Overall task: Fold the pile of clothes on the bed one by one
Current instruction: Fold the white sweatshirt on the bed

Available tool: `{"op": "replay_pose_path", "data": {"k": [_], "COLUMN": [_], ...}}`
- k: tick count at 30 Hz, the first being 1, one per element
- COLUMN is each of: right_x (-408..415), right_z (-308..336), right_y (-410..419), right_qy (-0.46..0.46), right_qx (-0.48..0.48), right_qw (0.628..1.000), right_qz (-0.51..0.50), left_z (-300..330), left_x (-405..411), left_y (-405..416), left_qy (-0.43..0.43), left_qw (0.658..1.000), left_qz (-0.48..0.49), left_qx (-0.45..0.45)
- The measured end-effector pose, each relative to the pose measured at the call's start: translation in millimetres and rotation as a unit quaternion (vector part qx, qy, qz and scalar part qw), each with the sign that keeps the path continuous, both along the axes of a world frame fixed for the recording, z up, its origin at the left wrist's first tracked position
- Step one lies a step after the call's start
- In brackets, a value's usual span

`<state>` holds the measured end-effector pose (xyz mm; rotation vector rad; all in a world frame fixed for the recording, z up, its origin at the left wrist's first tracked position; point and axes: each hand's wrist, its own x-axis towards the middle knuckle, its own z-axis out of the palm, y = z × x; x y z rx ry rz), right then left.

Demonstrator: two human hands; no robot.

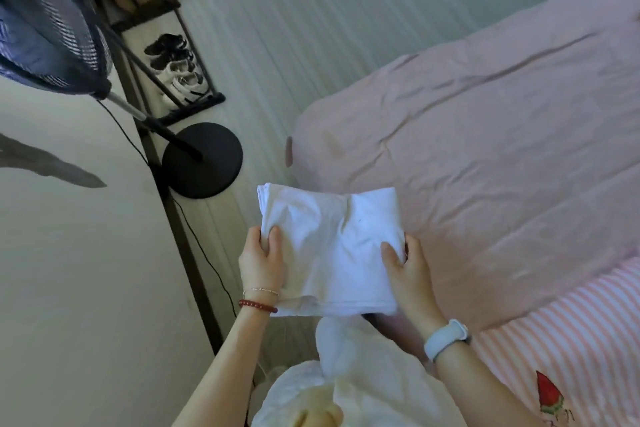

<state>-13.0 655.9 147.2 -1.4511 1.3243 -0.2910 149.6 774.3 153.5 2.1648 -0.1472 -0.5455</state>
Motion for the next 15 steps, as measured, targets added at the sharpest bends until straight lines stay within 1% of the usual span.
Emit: {"op": "replay_pose_path", "data": {"k": [4, 10, 15], "right_x": [64, 175, 270], "right_z": [-4, -7, 10], "right_y": [-37, -116, -184], "right_qy": [-0.004, -0.012, -0.028], "right_qx": [0.001, 0.004, -0.016], "right_qw": [1.000, 1.000, 0.999], "right_qz": [0.011, -0.010, -0.004], "left_z": [0, 7, 22], "left_x": [62, 178, 275], "left_y": [-34, -119, -185], "left_qy": [0.003, -0.014, -0.035], "left_qw": [1.000, 1.000, 0.999], "left_qz": [0.005, -0.021, -0.019], "left_qx": [0.007, 0.002, -0.003]}}
